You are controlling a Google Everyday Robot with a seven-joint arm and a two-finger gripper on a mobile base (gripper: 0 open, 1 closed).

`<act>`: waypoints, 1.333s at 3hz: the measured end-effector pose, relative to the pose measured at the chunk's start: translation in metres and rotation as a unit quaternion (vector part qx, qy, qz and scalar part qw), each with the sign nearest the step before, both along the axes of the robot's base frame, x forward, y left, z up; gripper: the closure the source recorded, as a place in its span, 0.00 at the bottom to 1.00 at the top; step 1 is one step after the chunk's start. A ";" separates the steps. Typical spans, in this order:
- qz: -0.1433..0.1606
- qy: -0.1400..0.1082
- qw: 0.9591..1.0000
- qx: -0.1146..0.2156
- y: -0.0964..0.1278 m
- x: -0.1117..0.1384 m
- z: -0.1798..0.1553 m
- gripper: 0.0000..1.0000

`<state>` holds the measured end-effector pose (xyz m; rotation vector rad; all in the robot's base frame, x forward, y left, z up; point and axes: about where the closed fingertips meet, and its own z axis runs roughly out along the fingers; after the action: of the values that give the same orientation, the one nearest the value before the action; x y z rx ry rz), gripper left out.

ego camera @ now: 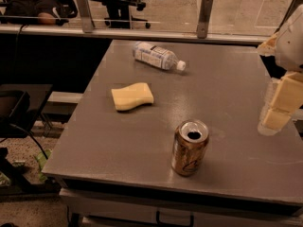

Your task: Pick blue plastic bottle

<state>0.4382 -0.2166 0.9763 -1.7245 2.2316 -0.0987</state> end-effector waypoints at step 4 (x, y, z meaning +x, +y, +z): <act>-0.027 -0.003 0.998 0.049 0.028 0.090 -0.007 0.00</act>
Offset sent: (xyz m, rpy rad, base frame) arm 0.0414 0.0104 -0.0070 0.0736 0.0430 -0.0377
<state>0.5286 -0.1882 0.9693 -1.6112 2.2393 -0.0063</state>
